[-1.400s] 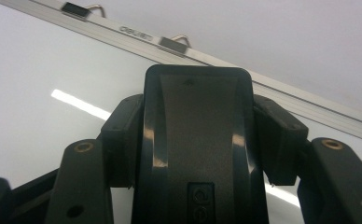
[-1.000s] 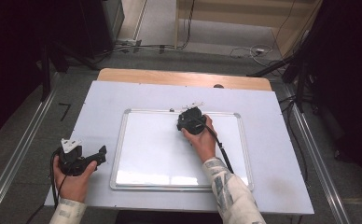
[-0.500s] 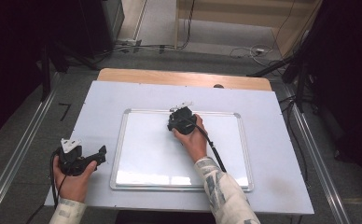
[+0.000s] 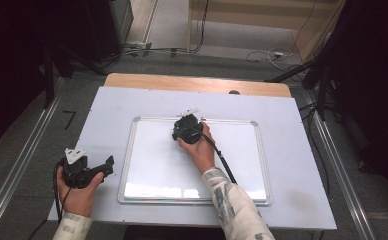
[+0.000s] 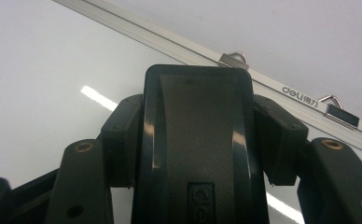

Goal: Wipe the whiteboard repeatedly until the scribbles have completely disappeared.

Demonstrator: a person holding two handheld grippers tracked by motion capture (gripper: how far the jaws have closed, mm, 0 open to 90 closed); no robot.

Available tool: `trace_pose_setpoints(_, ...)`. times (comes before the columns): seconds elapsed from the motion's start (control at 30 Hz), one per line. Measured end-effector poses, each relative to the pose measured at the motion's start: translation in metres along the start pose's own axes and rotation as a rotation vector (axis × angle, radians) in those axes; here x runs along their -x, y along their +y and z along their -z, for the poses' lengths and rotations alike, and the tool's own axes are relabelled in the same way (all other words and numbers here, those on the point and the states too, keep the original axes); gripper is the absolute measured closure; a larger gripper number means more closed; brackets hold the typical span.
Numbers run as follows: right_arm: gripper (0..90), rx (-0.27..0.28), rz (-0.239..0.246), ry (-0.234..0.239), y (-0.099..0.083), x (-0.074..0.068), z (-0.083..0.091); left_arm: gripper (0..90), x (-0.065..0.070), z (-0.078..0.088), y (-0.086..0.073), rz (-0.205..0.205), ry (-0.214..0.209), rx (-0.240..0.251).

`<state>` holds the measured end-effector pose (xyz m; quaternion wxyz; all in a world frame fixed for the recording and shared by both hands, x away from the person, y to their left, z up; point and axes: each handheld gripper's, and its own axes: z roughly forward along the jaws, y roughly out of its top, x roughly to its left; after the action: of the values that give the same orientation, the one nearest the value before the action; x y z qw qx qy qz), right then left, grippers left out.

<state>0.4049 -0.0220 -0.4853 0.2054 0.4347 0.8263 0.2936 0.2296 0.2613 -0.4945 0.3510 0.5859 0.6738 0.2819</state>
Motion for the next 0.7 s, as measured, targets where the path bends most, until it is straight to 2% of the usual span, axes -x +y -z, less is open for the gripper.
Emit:
trace_pose_setpoints(0.4,39.1,0.001,-0.010,0.003,0.006,-0.003,-0.005,7.1,-0.001,0.000,0.000,0.002,-0.002,0.002)
trace_pose_setpoints(0.53,39.1,0.004,0.029,0.031,0.004,-0.013,-0.003,7.1,0.000,0.000,0.000,0.000,-0.001,0.001)
trace_pose_setpoints(0.7,39.1,0.003,0.036,0.044,0.001,-0.015,0.000,7.1,-0.001,-0.001,0.000,-0.001,0.000,-0.002)
